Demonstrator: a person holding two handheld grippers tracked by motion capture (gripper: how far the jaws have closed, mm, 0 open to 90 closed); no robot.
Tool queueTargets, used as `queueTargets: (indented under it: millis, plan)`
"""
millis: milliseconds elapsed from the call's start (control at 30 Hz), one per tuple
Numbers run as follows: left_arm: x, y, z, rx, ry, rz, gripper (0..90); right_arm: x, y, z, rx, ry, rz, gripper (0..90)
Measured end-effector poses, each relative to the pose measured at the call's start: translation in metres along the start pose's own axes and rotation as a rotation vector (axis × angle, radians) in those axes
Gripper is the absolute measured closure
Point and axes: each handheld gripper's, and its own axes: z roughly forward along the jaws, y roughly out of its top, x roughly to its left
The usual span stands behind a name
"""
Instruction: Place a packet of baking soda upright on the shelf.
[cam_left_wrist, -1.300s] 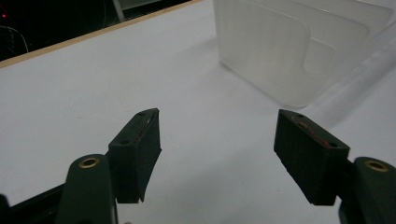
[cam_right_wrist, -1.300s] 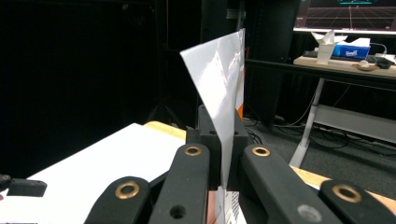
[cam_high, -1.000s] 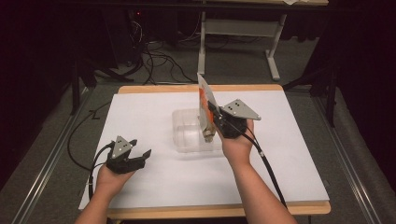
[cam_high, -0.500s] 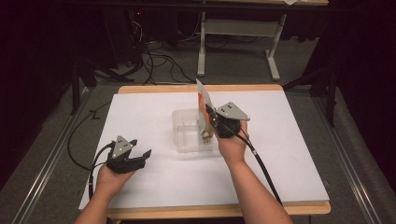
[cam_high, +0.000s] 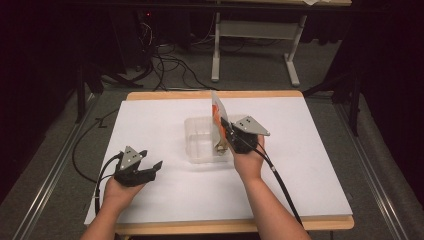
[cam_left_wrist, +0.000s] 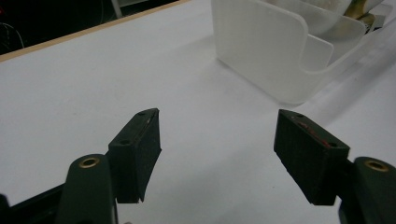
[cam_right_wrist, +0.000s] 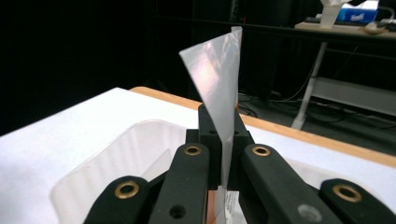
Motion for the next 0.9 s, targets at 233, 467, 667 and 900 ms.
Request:
queueTargets:
  millis: [233, 467, 667, 900]
  plan:
    - [0.0, -0.001, 0.001, 0.004, -0.002, -0.011, 32.0, 0.009, -0.013, -0.001, 0.03, 0.015, -0.01, 90.0]
    - [0.0, -0.001, 0.001, 0.002, 0.002, -0.015, 32.1, 0.01, -0.022, -0.006, 0.049, 0.015, 0.001, 90.0]
    - [0.001, -0.001, 0.0, -0.003, 0.005, -0.015, 32.3, 0.008, -0.033, -0.009, 0.045, 0.015, 0.013, 90.0]
    - [0.0, -0.001, 0.001, 0.001, 0.006, -0.007, 32.3, 0.008, -0.032, -0.01, 0.046, 0.018, 0.014, 89.7]
